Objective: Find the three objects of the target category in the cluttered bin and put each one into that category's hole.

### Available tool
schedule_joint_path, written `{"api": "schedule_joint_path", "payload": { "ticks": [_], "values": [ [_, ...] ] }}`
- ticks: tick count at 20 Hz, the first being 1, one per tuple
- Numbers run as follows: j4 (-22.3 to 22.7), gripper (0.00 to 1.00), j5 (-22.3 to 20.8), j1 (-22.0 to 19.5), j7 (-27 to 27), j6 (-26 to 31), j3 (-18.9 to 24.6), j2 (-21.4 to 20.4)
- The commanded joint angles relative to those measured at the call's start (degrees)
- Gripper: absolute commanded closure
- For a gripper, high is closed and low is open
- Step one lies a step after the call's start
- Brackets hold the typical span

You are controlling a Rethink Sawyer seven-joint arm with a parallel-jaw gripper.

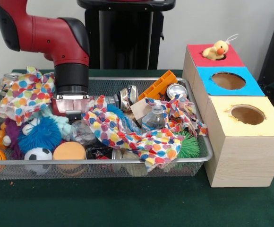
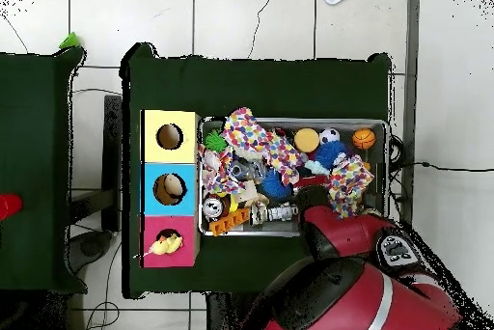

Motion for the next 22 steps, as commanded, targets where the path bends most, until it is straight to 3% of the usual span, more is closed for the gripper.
{"api": "schedule_joint_path", "payload": {
  "ticks": [1, 5, 8, 10, 12, 16, 22],
  "values": [
    [-7.4, 1.00, -2.3, -2.6, 6.3, 14.9, 3.5, 3.1],
    [-6.1, 1.00, -2.8, -3.2, 6.8, 17.7, 5.0, 2.3],
    [-0.8, 1.00, -7.9, -11.5, 6.9, 29.8, 17.1, -0.6],
    [4.4, 1.00, -6.6, -18.5, 3.4, 38.1, 26.1, -1.8],
    [9.0, 1.00, -2.4, -23.1, 0.2, 44.0, 32.3, -2.3],
    [16.3, 1.00, 6.2, -27.5, 0.0, 48.9, 39.0, -2.4],
    [21.4, 1.00, 13.9, -25.7, 4.6, 47.9, 38.8, -5.3]
  ]
}}
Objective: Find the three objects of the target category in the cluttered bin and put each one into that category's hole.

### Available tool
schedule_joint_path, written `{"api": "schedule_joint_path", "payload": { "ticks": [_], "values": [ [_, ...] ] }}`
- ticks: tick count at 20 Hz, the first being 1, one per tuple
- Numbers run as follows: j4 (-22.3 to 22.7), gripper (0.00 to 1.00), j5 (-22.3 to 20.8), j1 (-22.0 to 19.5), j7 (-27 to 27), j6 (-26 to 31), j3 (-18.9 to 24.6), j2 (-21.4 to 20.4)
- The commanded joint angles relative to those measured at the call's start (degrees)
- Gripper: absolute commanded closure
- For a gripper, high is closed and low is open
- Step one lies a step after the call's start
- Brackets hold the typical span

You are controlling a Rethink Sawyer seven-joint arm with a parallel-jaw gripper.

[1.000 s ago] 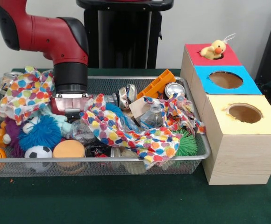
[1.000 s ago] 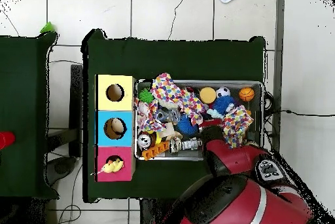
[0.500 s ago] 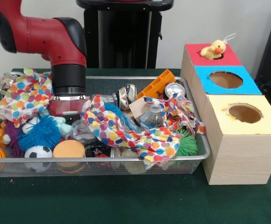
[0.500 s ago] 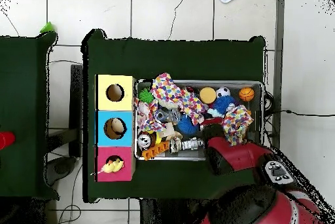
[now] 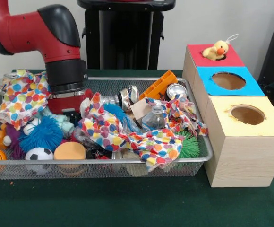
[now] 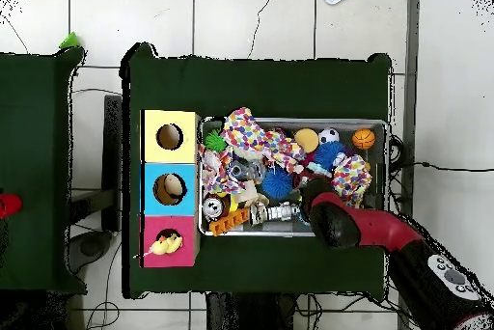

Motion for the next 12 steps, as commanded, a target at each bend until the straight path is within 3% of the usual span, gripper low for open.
{"api": "schedule_joint_path", "payload": {
  "ticks": [1, 12],
  "values": [
    [10.5, 1.00, 6.7, 1.3, 5.1, 11.7, 5.9, 0.0],
    [10.5, 1.00, 10.7, 4.6, 4.4, 11.8, 4.3, -1.7]
  ]
}}
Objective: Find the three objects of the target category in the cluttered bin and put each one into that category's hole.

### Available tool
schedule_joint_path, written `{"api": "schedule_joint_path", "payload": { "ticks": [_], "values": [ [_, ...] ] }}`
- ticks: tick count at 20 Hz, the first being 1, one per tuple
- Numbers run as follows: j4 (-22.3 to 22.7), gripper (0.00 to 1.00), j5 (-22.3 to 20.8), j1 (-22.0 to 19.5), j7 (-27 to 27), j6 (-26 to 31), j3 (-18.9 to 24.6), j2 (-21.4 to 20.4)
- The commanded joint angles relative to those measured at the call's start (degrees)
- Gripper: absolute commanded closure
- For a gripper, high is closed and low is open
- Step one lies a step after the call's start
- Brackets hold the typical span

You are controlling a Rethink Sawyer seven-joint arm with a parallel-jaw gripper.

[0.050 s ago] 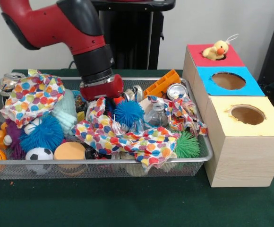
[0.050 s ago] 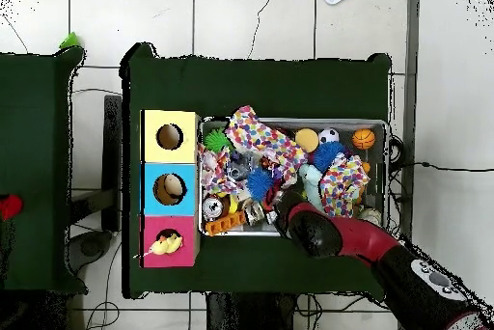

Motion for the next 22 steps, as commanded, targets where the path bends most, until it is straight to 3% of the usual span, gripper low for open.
{"api": "schedule_joint_path", "payload": {
  "ticks": [1, 22],
  "values": [
    [2.5, 1.00, 4.5, 2.7, 4.2, 7.9, 3.6, -0.7],
    [7.8, 1.00, 13.0, 1.7, -0.2, 23.6, 7.0, -6.7]
  ]
}}
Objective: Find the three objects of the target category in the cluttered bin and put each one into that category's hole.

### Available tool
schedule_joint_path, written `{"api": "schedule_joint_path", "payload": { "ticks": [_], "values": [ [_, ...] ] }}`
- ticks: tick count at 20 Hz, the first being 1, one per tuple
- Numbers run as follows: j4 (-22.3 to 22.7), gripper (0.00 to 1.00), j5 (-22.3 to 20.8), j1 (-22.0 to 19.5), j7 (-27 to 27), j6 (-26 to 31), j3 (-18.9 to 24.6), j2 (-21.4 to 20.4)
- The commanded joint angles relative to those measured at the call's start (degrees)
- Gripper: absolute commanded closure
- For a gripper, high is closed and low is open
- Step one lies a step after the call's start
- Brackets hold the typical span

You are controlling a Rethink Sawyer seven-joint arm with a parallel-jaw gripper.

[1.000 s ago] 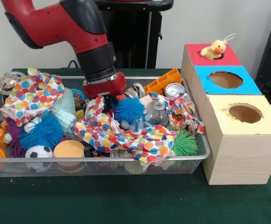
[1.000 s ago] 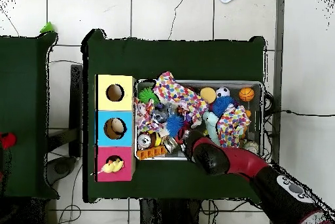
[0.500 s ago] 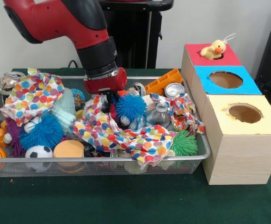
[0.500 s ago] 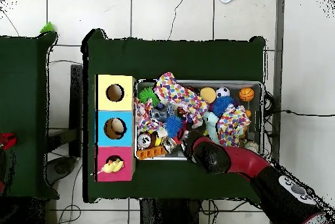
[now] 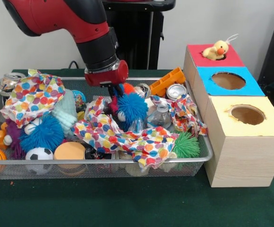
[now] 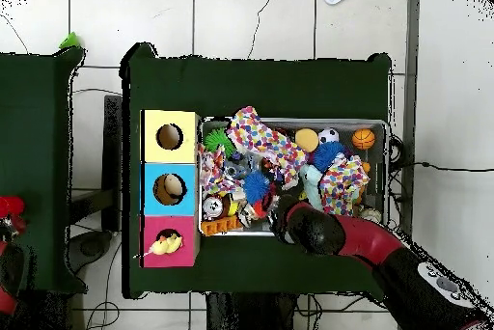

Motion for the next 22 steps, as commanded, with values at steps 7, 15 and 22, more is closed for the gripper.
{"api": "schedule_joint_path", "payload": {
  "ticks": [7, 15, 22],
  "values": [
    [6.1, 1.00, 7.1, -0.6, -1.5, 16.4, 7.5, -2.7],
    [7.2, 1.00, 9.1, -1.5, -2.0, 18.7, 8.6, -3.7],
    [7.6, 1.00, 9.8, -1.3, -1.8, 19.9, 8.2, -4.5]
  ]
}}
